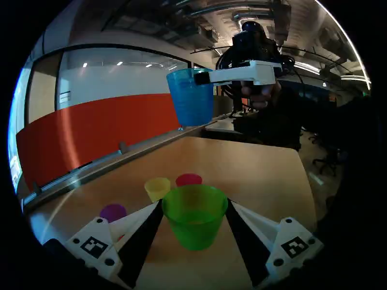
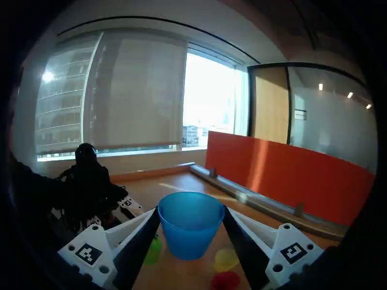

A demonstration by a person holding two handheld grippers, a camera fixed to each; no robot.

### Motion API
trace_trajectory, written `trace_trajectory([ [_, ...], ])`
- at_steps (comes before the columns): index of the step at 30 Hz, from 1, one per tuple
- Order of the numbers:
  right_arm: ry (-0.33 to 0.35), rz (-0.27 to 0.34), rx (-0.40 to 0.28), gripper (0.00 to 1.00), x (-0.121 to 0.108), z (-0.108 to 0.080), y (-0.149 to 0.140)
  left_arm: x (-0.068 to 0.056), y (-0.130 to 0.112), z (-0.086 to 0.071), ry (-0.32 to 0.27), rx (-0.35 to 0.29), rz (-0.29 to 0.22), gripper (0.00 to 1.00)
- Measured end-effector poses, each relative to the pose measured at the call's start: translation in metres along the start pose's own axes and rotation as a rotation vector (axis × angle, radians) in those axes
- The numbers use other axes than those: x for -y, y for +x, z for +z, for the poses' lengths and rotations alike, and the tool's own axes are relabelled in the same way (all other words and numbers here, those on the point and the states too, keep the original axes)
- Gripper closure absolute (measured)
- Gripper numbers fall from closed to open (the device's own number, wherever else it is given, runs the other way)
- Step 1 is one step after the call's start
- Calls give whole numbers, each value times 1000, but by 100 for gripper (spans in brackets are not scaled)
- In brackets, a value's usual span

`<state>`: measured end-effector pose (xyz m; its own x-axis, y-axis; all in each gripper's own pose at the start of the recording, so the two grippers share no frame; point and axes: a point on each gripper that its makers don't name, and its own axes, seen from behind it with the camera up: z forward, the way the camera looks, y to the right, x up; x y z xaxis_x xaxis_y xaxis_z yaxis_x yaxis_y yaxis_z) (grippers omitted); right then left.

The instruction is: Pour water

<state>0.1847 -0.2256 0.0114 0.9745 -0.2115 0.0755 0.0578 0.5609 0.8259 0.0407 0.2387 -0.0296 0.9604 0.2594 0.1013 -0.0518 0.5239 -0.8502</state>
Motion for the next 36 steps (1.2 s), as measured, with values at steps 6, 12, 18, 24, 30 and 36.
trace_trajectory([
  [6, -9, -28, 57, 8, -4, 0, -34, -1, -23, 8, -12, 53, 5, 11],
  [12, -1, -30, 106, 8, -3, 3, -63, 0, -39, 14, -20, 96, 10, 11],
  [18, 7, -13, 146, 8, -6, 5, -90, 5, -53, 20, -23, 135, 10, 11],
  [24, 17, -14, 186, 8, -7, 8, -115, 9, -69, 24, -29, 180, 5, 11],
  [30, 32, -18, 209, 8, -4, 12, -132, 10, -81, 26, -44, 220, 8, 11],
  [36, 37, -16, 223, 8, -4, 15, -143, 7, -92, 26, -67, 264, 22, 11],
])
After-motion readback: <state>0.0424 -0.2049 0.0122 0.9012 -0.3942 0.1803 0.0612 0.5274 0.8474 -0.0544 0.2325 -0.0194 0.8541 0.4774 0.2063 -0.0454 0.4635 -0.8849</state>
